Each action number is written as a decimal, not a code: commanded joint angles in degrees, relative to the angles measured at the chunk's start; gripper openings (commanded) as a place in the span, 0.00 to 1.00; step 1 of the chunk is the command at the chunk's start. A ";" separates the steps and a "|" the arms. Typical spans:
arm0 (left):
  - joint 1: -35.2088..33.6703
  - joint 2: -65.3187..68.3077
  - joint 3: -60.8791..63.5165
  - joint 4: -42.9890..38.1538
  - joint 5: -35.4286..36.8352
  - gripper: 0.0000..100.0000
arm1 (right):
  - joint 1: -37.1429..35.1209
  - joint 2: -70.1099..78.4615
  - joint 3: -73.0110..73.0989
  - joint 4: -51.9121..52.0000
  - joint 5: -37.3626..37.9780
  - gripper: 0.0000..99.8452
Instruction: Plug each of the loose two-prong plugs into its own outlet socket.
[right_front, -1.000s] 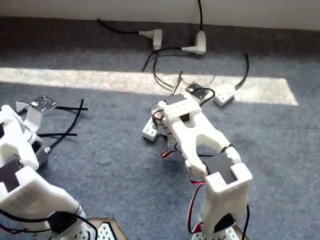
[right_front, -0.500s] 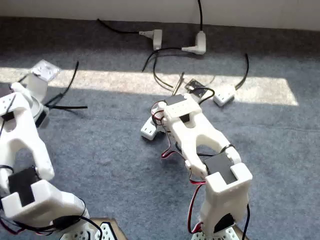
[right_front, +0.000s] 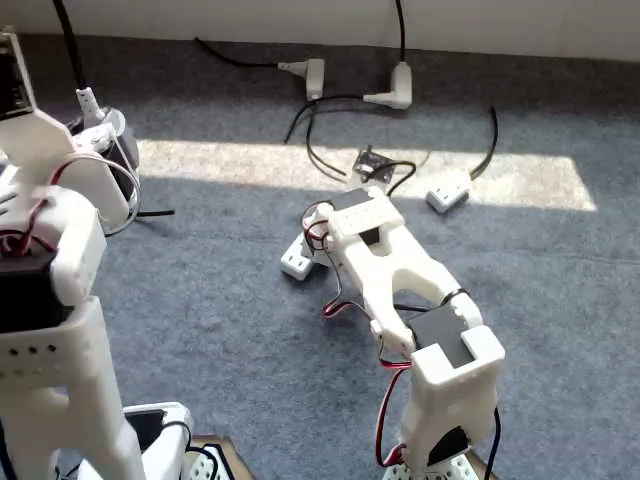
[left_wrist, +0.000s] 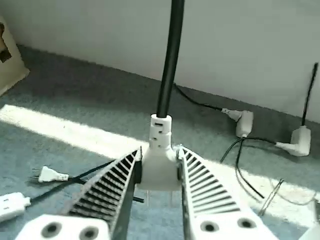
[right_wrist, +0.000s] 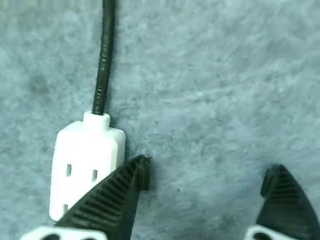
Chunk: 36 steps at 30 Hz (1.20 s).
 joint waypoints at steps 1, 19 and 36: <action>3.82 -2.95 3.74 -2.81 16.53 0.01 | 0.84 -2.95 -0.13 -0.66 3.96 0.34; 33.36 -3.65 26.95 -31.91 39.30 0.01 | -3.21 2.42 -0.40 -0.48 36.57 0.34; 13.93 -46.11 70.02 -57.76 87.21 0.01 | 0.84 -19.30 -0.66 15.52 36.75 0.34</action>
